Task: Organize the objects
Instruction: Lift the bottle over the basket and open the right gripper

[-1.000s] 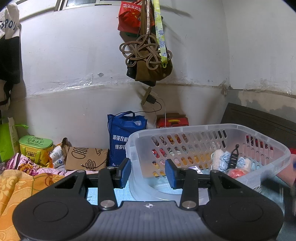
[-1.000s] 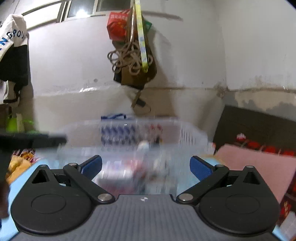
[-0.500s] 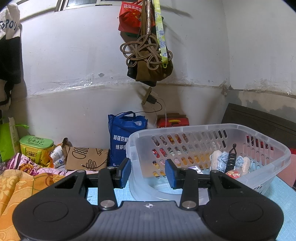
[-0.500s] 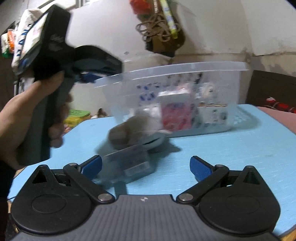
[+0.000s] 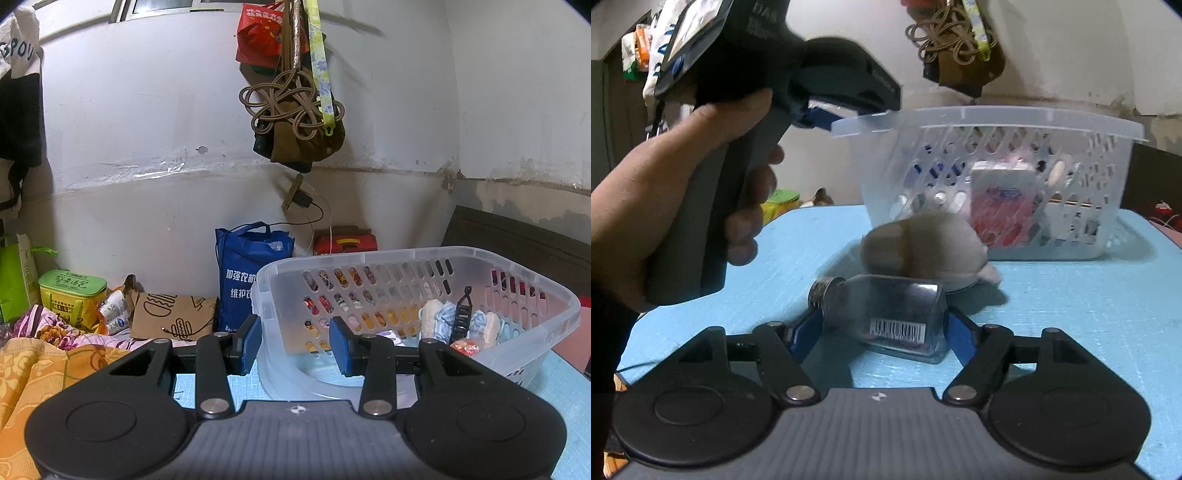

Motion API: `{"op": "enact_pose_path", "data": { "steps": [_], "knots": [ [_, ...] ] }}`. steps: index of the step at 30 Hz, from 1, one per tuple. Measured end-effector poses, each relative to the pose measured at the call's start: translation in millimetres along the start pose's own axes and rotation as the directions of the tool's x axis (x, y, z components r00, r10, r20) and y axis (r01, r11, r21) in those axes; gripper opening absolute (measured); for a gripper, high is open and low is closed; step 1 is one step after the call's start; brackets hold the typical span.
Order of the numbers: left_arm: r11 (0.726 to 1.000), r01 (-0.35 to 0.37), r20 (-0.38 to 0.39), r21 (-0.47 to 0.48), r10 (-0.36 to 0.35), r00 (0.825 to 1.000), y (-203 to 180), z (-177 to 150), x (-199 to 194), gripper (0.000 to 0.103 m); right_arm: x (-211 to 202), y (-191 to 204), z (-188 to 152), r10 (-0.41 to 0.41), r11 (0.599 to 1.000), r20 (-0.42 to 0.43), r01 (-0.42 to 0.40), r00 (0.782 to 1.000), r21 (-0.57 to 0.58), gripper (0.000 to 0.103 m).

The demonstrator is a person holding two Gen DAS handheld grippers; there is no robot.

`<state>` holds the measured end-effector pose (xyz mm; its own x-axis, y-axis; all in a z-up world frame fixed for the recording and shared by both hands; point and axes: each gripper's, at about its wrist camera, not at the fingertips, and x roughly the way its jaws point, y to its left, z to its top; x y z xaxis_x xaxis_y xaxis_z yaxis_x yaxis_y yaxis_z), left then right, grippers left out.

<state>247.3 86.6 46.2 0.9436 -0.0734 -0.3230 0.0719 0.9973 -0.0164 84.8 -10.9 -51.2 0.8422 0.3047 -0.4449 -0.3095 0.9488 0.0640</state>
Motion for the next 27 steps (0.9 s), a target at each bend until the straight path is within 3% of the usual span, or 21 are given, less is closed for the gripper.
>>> {"op": "enact_pose_path", "data": {
  "steps": [2, 3, 10, 11, 12, 13, 17, 18, 19, 27],
  "knots": [
    [1.0, 0.0, 0.0, 0.003, 0.0, 1.0, -1, 0, -1, 0.044, -5, -3, -1, -0.008, 1.0, 0.015, 0.008, 1.0, -0.005, 0.054],
    [1.0, 0.0, 0.0, 0.002, 0.0, 1.0, -1, 0, -1, 0.044, -7, -6, -1, -0.009, 1.0, 0.013, 0.009, 1.0, 0.004, 0.025],
    [1.0, 0.0, -0.001, -0.001, 0.0, 1.0, -2, 0, 0, 0.044, -15, -19, -1, 0.0, 1.0, 0.004, 0.0, 1.0, 0.024, 0.025],
    [1.0, 0.0, 0.0, -0.001, 0.0, 1.0, -2, 0, 0, 0.044, -15, -20, -1, 0.001, 1.0, 0.007, -0.002, 1.0, 0.028, 0.027],
    [1.0, 0.0, 0.0, -0.002, 0.0, 1.0, -2, 0, 0, 0.044, -15, -21, -1, 0.007, 0.999, 0.007, -0.007, 1.0, 0.035, 0.034],
    [1.0, 0.0, 0.0, -0.002, 0.0, 1.0, -2, 0, 0, 0.044, -14, -21, 0, 0.016, 0.999, 0.008, -0.017, 1.0, 0.037, 0.048],
    [1.0, 0.0, 0.0, -0.002, 0.0, 1.0, -2, 0, 0, 0.044, -10, -15, 4, 0.019, 0.999, 0.029, -0.02, 0.999, 0.026, 0.072],
    [1.0, 0.0, -0.001, -0.002, 0.0, 1.0, -2, 1, 0, 0.044, -8, -13, 7, 0.025, 0.999, 0.029, -0.026, 0.999, 0.02, 0.084],
    [1.0, 0.0, 0.0, -0.002, 0.0, 1.0, -2, 0, 0, 0.044, -5, -11, 8, 0.024, 1.0, 0.026, -0.024, 0.999, 0.01, 0.088],
    [1.0, 0.004, -0.001, -0.002, -0.004, 1.0, -2, 0, -1, 0.044, 30, -1, 30, -0.011, 0.999, -0.129, 0.015, 0.992, 0.036, 0.092]
  ]
}}
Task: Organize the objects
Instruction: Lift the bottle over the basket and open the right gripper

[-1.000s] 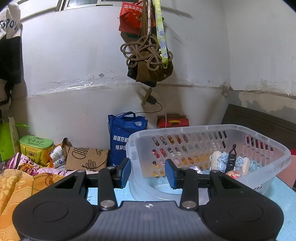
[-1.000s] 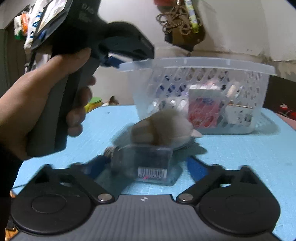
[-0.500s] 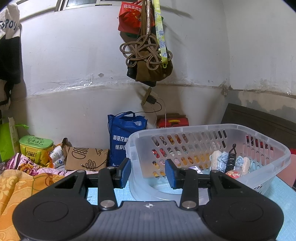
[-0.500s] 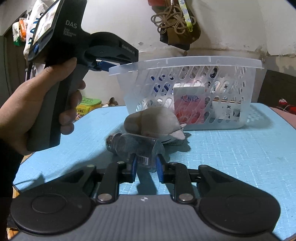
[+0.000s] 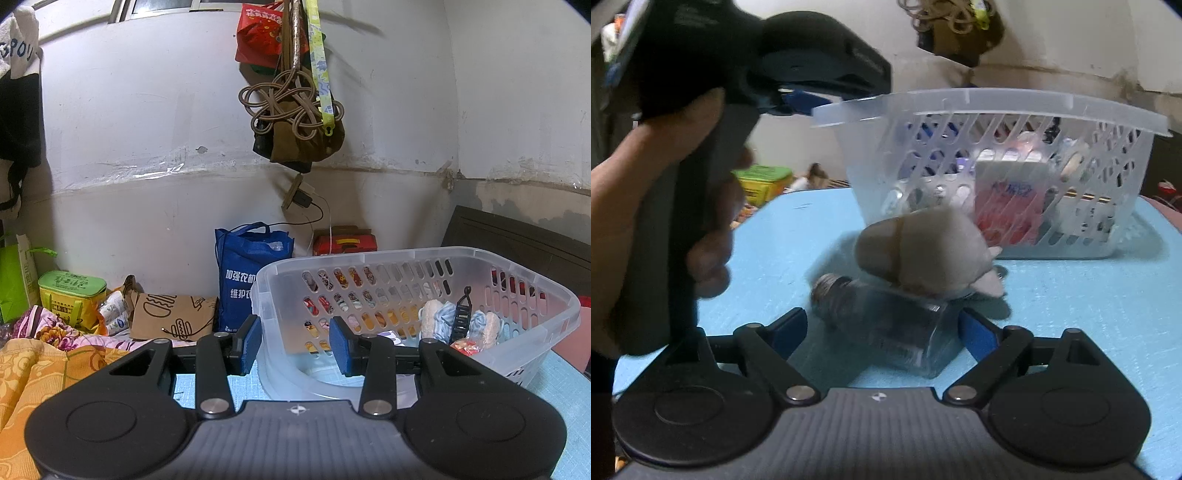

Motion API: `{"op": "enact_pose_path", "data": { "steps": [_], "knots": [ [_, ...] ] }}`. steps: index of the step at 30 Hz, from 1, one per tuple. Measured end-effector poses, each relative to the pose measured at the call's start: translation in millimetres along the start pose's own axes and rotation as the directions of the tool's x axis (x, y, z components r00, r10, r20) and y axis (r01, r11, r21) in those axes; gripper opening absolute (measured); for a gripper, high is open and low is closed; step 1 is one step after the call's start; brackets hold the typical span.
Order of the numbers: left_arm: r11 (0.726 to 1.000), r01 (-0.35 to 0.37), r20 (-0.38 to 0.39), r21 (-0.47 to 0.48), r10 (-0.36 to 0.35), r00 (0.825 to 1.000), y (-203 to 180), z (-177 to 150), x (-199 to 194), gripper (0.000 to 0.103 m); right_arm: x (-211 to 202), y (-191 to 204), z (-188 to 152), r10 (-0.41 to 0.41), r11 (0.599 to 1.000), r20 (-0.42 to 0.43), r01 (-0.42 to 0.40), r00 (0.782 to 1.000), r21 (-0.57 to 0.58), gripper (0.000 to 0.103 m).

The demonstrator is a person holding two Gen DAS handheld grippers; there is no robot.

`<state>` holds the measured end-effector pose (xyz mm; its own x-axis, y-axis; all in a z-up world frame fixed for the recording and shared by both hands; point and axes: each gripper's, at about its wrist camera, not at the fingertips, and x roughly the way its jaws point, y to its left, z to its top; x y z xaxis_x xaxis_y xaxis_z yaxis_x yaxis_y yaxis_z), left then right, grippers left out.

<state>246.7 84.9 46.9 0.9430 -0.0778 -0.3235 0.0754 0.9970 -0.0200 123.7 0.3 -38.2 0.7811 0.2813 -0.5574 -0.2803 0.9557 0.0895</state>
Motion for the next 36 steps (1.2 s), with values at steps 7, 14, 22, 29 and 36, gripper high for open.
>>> {"op": "enact_pose_path", "data": {
  "steps": [7, 14, 22, 29, 36],
  "knots": [
    [1.0, -0.001, -0.001, 0.001, 0.001, 1.0, 0, 0, -1, 0.044, 5, 5, -1, -0.028, 0.998, -0.013, 0.027, 1.0, -0.065, 0.077],
    [1.0, -0.001, -0.001, 0.0, 0.001, 1.0, 1, 1, 0, 0.045, -29, -18, -12, -0.023, 0.999, 0.041, 0.025, 0.999, -0.033, 0.077],
    [1.0, -0.001, -0.002, -0.001, 0.001, 1.0, 1, 1, 0, 0.044, -84, -43, 4, -0.054, 0.998, 0.154, 0.057, 0.987, -0.012, 0.077],
    [1.0, -0.003, -0.008, 0.004, 0.003, 1.0, 0, 0, 1, 0.044, -108, -66, 84, -0.097, 0.993, 0.308, 0.114, 0.946, -0.036, 0.077],
    [1.0, -0.002, -0.016, 0.011, 0.002, 1.0, 1, 1, 1, 0.045, -41, -106, 167, -0.203, 0.972, 0.261, 0.226, 0.944, -0.061, 0.077]
  ]
}}
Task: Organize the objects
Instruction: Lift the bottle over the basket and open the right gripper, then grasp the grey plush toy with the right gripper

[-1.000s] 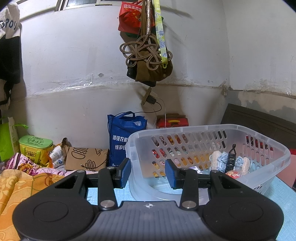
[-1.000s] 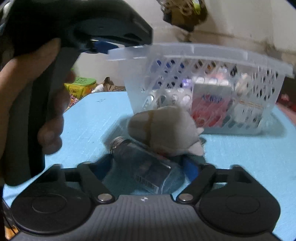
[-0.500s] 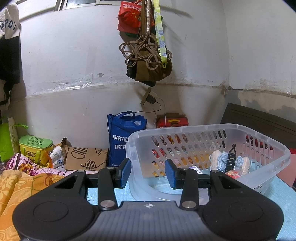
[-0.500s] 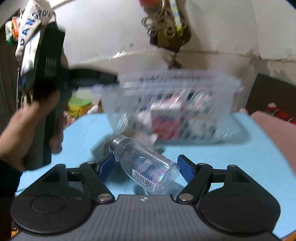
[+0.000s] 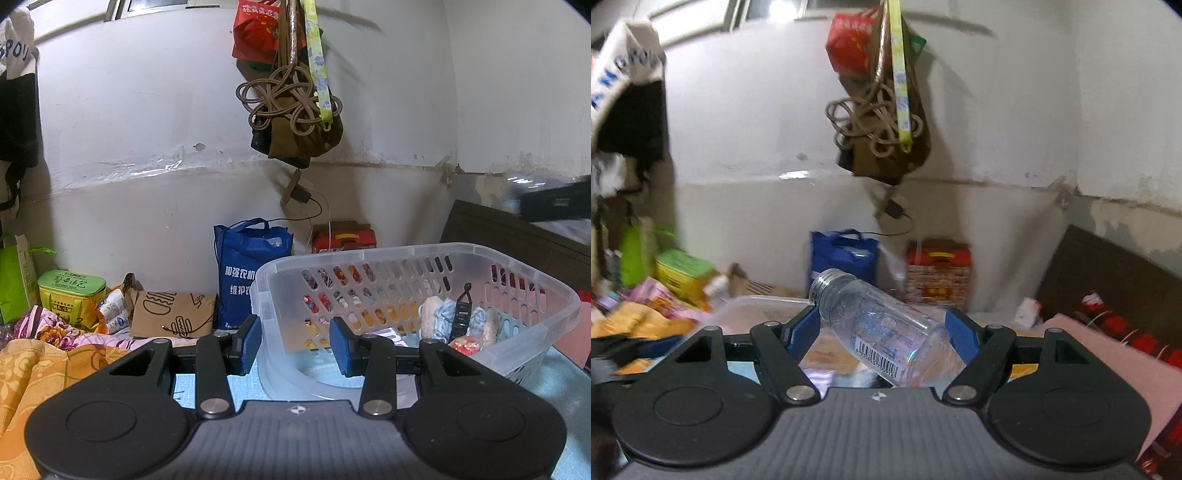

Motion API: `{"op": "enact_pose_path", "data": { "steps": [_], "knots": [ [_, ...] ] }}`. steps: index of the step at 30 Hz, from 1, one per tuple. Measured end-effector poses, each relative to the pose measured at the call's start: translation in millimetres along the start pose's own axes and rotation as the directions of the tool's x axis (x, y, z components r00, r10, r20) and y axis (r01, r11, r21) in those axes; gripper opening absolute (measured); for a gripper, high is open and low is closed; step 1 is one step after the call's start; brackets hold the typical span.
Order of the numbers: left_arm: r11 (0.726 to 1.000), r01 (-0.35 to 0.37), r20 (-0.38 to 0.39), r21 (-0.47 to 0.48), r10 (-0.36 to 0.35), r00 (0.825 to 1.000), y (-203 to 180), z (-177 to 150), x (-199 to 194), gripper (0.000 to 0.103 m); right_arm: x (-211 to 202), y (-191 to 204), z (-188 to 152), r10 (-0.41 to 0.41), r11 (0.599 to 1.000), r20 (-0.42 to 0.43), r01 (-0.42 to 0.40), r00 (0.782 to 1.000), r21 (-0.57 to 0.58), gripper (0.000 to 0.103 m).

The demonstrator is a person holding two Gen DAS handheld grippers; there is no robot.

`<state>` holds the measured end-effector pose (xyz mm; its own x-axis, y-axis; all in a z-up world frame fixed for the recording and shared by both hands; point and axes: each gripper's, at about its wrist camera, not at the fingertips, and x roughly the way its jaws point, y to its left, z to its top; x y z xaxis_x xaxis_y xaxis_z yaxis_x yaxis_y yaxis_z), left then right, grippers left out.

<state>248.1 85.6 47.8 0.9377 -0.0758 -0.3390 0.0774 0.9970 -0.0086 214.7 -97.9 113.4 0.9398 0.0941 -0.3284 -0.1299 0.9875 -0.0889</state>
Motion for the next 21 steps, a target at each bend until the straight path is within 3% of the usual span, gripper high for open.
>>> {"op": "enact_pose_path", "data": {
  "steps": [3, 4, 6, 8, 10, 14, 19, 21],
  "knots": [
    [1.0, 0.002, 0.0, 0.0, -0.002, 1.0, 0, -1, 0, 0.045, 15, -4, -4, 0.029, 1.0, -0.021, -0.029, 0.999, 0.004, 0.078],
    [1.0, 0.003, 0.0, 0.0, -0.003, 1.0, 0, -1, 0, 0.045, 18, -5, -6, 0.035, 0.999, -0.007, -0.035, 0.999, 0.007, 0.083],
    [1.0, 0.002, 0.001, -0.001, -0.002, 1.0, 1, -1, 0, 0.045, 20, -7, -10, 0.003, 1.0, 0.033, -0.003, 0.999, -0.006, 0.103],
    [1.0, 0.002, 0.0, 0.0, -0.002, 1.0, 0, 0, 0, 0.045, 10, -10, -16, -0.037, 0.999, 0.066, 0.037, 0.997, 0.006, 0.103],
    [1.0, 0.002, 0.0, 0.001, -0.002, 1.0, 1, -1, 0, 0.045, -1, -15, -23, -0.028, 0.999, 0.102, 0.025, 0.994, 0.031, 0.103],
    [1.0, 0.003, 0.001, -0.001, -0.003, 1.0, 1, -1, 0, 0.045, -17, -17, -38, -0.022, 1.0, 0.079, 0.021, 0.997, 0.015, 0.103],
    [1.0, 0.002, 0.001, -0.003, -0.002, 1.0, 1, -1, 0, 0.045, -62, -21, -78, 0.032, 0.995, 0.141, -0.045, 0.989, 0.093, 0.103],
    [1.0, 0.002, 0.001, -0.002, -0.002, 1.0, 0, 0, -1, 0.045, -70, -18, -98, 0.071, 0.99, 0.118, -0.084, 0.99, 0.114, 0.103]
  ]
}}
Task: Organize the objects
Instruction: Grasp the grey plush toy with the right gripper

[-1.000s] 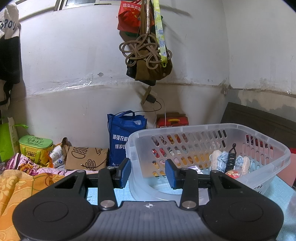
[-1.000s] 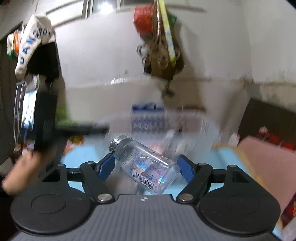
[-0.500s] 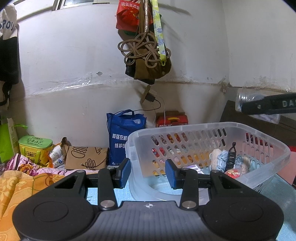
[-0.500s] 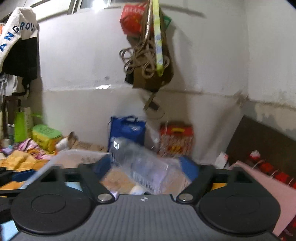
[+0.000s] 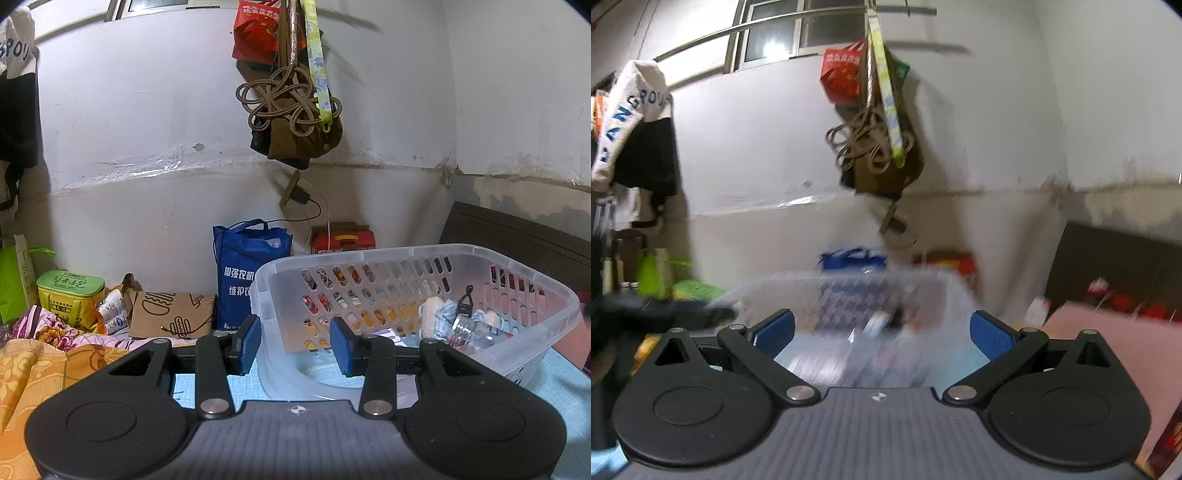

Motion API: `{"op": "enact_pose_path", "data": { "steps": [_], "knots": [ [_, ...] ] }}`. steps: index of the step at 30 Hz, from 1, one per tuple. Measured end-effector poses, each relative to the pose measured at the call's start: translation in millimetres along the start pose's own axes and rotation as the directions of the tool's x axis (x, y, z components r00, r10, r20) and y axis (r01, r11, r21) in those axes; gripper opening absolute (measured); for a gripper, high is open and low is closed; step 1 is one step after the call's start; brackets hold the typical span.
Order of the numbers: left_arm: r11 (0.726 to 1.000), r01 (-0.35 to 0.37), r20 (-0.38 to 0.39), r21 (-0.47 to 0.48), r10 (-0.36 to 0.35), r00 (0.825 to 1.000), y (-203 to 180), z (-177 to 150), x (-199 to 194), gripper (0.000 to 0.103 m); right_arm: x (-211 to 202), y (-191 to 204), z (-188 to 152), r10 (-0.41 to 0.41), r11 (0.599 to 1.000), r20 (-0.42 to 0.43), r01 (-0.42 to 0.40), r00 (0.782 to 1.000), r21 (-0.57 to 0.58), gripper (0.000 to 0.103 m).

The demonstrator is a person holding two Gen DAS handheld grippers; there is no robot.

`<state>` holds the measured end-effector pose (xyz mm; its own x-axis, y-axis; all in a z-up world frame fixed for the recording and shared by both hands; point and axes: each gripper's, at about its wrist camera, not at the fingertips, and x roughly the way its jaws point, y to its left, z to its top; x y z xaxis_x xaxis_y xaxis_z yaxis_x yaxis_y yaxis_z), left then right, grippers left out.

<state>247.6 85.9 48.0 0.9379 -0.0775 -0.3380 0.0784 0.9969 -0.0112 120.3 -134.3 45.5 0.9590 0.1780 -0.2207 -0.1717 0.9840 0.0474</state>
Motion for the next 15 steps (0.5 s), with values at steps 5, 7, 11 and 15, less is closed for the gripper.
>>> {"op": "enact_pose_path", "data": {
  "steps": [5, 7, 11, 15],
  "knots": [
    [1.0, 0.0, 0.001, -0.001, 0.0, 1.0, 0, 0, 0, 0.045, 15, 16, -44, 0.052, 0.998, -0.153, -0.057, 0.987, -0.031, 0.103],
    [1.0, -0.001, 0.001, -0.001, 0.001, 1.0, -1, 0, 0, 0.045, 25, 23, -54, 0.063, 0.997, -0.201, -0.069, 0.978, -0.025, 0.103],
    [1.0, 0.0, 0.0, 0.0, 0.0, 1.0, 0, 1, -1, 0.045, 32, 39, -63, 0.172, 0.985, -0.247, -0.175, 0.954, 0.01, 0.103],
    [1.0, -0.001, 0.0, 0.002, 0.001, 1.0, 0, 1, -1, 0.045, 36, 63, -61, 0.21, 0.974, -0.269, -0.226, 0.94, -0.029, 0.103]
  ]
}}
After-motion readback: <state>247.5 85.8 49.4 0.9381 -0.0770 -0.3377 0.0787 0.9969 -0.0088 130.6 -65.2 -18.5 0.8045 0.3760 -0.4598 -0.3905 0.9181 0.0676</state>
